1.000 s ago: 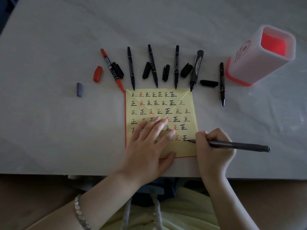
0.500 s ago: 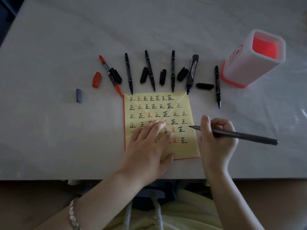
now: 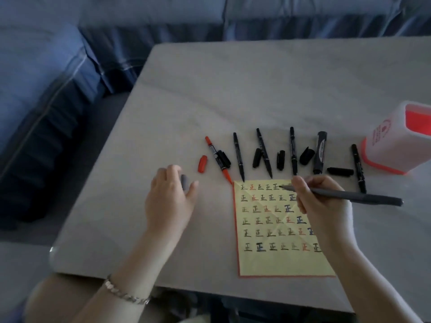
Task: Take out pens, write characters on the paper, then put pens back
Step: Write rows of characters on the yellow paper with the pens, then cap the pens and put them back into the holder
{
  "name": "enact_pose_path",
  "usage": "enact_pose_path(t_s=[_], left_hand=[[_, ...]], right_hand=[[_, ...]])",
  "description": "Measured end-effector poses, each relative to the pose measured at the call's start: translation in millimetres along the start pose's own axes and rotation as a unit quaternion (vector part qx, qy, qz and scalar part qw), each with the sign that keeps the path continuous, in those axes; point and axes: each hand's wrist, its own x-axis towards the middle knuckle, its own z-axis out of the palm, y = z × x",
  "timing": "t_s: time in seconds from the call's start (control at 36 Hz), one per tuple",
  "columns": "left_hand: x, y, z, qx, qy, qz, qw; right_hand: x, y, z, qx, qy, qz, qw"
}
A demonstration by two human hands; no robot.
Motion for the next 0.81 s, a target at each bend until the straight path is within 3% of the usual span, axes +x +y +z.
enact_pose_path(t_s=[0.19, 0.39, 0.64, 0.81], left_hand=[[9, -24, 9, -0.047, -0.058, -0.092, 0.993], [11, -25, 12, -0.048, -0.054, -0.058, 0.996], [27, -15, 11, -0.050, -0.077, -0.073, 0.993], [31, -18, 17, -0.041, -0.085, -0.017, 0.995]], right_hand=[[-3, 3, 18, -0.023, -0.052, -0.008, 0.998], [-2, 6, 20, -0.045, -0.069, -0.002, 0.997], [-1, 6, 18, -0.047, -0.068, 0.008, 0.997], [0, 5, 16, -0.048, -0.078, 0.000, 0.996]])
